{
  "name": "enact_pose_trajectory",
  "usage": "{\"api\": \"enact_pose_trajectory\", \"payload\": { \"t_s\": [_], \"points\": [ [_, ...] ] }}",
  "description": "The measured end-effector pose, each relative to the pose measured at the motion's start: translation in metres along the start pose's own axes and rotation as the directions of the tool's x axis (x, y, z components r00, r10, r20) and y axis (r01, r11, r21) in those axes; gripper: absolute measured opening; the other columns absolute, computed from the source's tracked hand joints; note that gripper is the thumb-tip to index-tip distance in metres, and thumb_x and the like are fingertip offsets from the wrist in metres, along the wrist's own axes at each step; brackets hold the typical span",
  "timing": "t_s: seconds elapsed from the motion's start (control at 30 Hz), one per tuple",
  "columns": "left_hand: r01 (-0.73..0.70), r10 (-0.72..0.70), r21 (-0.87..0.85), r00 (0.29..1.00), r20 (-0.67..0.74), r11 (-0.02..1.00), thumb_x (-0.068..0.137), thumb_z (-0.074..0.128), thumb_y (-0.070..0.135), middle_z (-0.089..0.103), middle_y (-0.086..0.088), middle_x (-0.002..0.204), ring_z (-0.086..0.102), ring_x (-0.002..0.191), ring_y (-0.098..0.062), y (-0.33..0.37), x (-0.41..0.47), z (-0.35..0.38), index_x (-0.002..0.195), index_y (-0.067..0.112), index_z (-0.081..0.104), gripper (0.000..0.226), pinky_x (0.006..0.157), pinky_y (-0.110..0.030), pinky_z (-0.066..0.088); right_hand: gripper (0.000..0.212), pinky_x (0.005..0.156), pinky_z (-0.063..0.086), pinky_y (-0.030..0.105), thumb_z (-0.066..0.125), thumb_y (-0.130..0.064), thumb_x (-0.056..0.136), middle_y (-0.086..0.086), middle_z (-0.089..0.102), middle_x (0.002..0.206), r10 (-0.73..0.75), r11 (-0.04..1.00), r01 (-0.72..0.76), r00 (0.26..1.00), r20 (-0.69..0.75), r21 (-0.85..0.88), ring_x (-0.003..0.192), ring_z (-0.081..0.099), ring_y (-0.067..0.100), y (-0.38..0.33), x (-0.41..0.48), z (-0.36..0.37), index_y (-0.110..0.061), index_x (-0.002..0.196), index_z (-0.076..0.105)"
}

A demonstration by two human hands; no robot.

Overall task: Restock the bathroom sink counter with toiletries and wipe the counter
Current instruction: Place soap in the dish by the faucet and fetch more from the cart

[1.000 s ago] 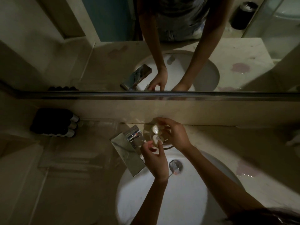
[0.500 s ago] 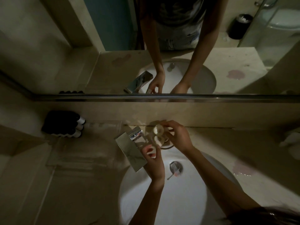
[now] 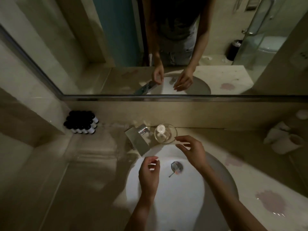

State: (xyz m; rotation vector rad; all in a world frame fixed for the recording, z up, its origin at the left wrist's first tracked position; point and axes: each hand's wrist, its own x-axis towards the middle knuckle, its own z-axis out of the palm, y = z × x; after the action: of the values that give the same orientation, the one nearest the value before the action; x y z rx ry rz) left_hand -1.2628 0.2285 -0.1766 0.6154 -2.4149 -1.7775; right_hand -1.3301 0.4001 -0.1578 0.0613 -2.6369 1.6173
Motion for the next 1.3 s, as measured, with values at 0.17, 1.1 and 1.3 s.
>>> {"api": "enact_pose_trajectory", "payload": {
  "t_s": [0.17,1.1,1.3],
  "points": [
    [-0.029,0.030,-0.008,0.996,0.082,1.000,0.088,0.065,0.012,0.067,0.014,0.093,0.062,0.084,-0.003,0.011,-0.036,-0.024,0.094,0.026,0.065,0.015,0.070,-0.012,0.047,0.019,0.080,0.050,0.013,0.070,-0.021,0.086,-0.017,0.068,0.104,0.071,0.994,-0.067,0.997,-0.041,0.080,0.093,0.063,-0.001,-0.015,-0.051,-0.018,-0.024,0.104,0.070],
    [-0.144,0.158,0.217,0.986,-0.045,0.965,0.086,0.067,0.011,0.068,0.018,0.086,0.064,0.080,-0.002,0.003,-0.160,-0.060,0.086,0.042,0.060,0.032,0.068,-0.015,0.049,0.009,0.077,0.049,0.012,0.070,-0.018,0.085,-0.012,0.072,0.098,0.031,0.976,-0.060,0.990,0.140,0.207,0.088,0.067,0.002,-0.023,-0.168,-0.040,-0.019,0.094,0.072],
    [-0.052,0.116,0.274,0.968,-0.224,0.960,0.087,0.067,0.015,0.068,0.016,0.087,0.063,0.079,-0.001,-0.011,-0.197,-0.074,0.092,0.029,0.066,0.015,0.071,-0.019,0.052,0.010,0.080,0.051,0.016,0.069,-0.022,0.087,-0.015,0.071,0.101,-0.067,0.984,0.006,0.941,0.332,0.180,0.091,0.066,0.003,-0.037,-0.168,-0.023,-0.021,0.096,0.072]
  ]
}}
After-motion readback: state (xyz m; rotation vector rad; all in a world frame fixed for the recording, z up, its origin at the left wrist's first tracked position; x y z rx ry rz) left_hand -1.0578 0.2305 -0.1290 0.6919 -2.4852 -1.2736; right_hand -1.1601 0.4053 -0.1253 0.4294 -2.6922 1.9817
